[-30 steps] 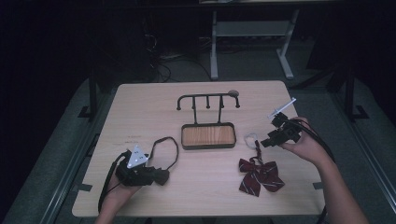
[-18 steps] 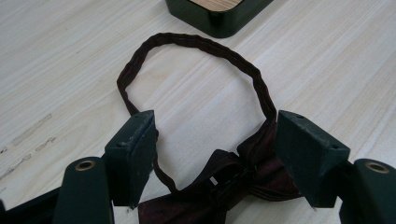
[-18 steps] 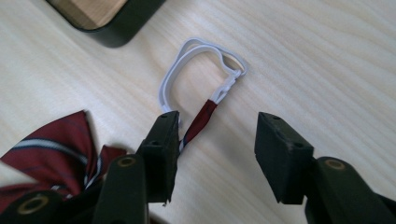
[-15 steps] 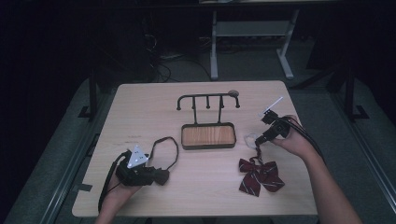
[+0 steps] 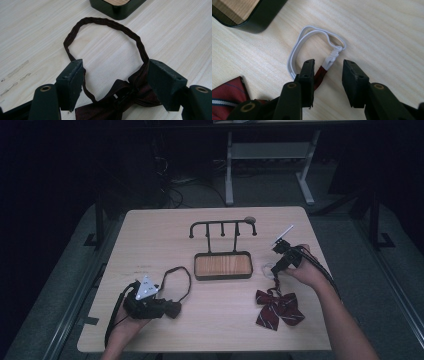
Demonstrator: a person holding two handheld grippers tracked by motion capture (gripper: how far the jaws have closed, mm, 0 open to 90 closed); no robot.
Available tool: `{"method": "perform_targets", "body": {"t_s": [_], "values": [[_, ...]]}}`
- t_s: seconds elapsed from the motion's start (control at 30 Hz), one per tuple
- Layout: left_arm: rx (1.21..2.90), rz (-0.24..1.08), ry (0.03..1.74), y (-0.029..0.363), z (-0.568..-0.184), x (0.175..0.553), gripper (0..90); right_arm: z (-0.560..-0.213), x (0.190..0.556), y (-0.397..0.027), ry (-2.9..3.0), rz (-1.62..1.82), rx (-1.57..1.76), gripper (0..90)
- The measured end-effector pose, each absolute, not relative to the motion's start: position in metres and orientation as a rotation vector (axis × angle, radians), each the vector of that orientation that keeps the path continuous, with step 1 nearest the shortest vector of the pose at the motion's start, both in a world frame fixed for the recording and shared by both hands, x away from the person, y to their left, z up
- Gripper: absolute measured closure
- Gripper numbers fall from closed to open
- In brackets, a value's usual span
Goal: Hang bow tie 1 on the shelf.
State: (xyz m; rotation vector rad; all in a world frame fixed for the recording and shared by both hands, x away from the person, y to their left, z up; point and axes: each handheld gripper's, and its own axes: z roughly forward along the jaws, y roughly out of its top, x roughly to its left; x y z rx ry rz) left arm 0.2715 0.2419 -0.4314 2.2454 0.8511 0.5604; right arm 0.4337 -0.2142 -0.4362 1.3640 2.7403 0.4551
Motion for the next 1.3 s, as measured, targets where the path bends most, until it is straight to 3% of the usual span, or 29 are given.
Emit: {"method": "perform_targets", "body": {"t_s": [0.3,0.5,1.3], "values": [[2.237,0.560,0.855,0.242,-0.432,0.271,30.5,-0.440,0.433,-0.209,2.734,0.394,1.351,71.3],[2.245,0.565,0.851,0.243,-0.431,0.272,30.5,-0.440,0.432,-0.208,2.736,0.351,1.344,84.7],[2.257,0.559,0.843,0.240,-0.433,0.271,30.6,-0.398,0.395,-0.219,2.792,0.546,1.258,85.4]]}}
